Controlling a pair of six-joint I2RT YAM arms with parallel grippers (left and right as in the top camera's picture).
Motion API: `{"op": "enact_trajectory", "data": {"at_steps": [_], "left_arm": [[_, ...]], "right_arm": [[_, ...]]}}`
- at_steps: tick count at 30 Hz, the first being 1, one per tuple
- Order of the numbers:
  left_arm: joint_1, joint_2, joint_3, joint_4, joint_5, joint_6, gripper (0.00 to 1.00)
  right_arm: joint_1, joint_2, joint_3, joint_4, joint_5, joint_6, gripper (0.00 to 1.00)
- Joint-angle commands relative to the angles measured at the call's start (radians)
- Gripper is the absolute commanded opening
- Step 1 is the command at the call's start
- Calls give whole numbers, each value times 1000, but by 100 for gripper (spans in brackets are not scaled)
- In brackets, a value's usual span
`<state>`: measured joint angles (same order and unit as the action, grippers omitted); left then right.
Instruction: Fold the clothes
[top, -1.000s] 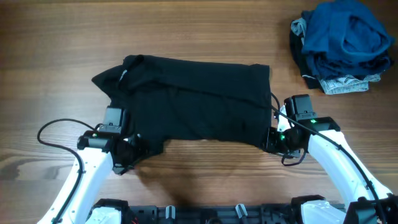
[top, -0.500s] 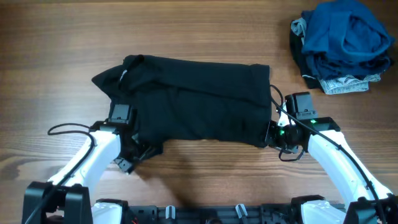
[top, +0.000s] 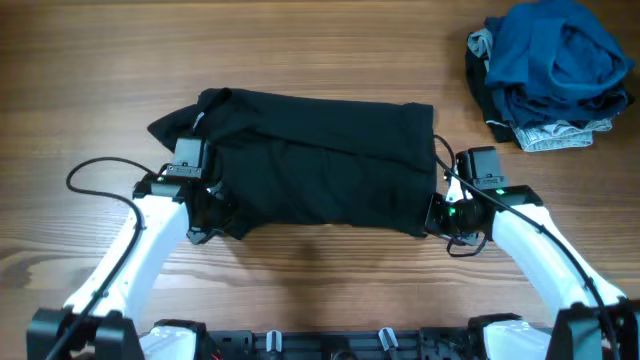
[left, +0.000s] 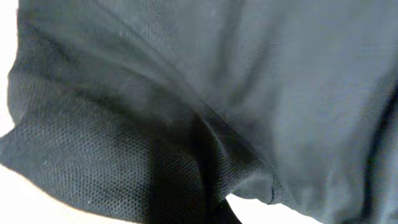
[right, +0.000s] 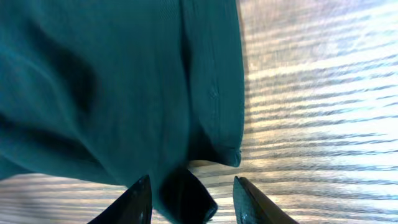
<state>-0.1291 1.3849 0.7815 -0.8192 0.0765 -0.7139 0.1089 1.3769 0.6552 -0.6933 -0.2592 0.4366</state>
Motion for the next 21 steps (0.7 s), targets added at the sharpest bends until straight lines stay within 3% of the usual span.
{"op": "enact_trajectory", "data": {"at_steps": [1,11,13,16,18,19,20,21], "left_arm": [[0,-43,18,-5,-45,30,4],[0,-43,18,0,-45,30,4],[0,-43,18,0,-45,30,4],[0,-43,18,8,-49,30,4],[0,-43,18,19,-59,31,4],[0,-43,18,20,-68,31,4],[0,-43,18,19,-68,31,4],[0,-43,18,19,-68,31,4]], "right_arm": [[6,34,-3,5,-92,-47,43],[6,35,-3,-6,-142,-201,35],[6,41,-3,9,-140,-201,39],[6,107,-9,8,-93,-80,40],[6,148,-9,9,-95,-64,36],[6,157,-9,9,-97,-45,12],[6,154,-7,10,-97,-41,4],[6,154,-5,10,-97,-39,4]]}}
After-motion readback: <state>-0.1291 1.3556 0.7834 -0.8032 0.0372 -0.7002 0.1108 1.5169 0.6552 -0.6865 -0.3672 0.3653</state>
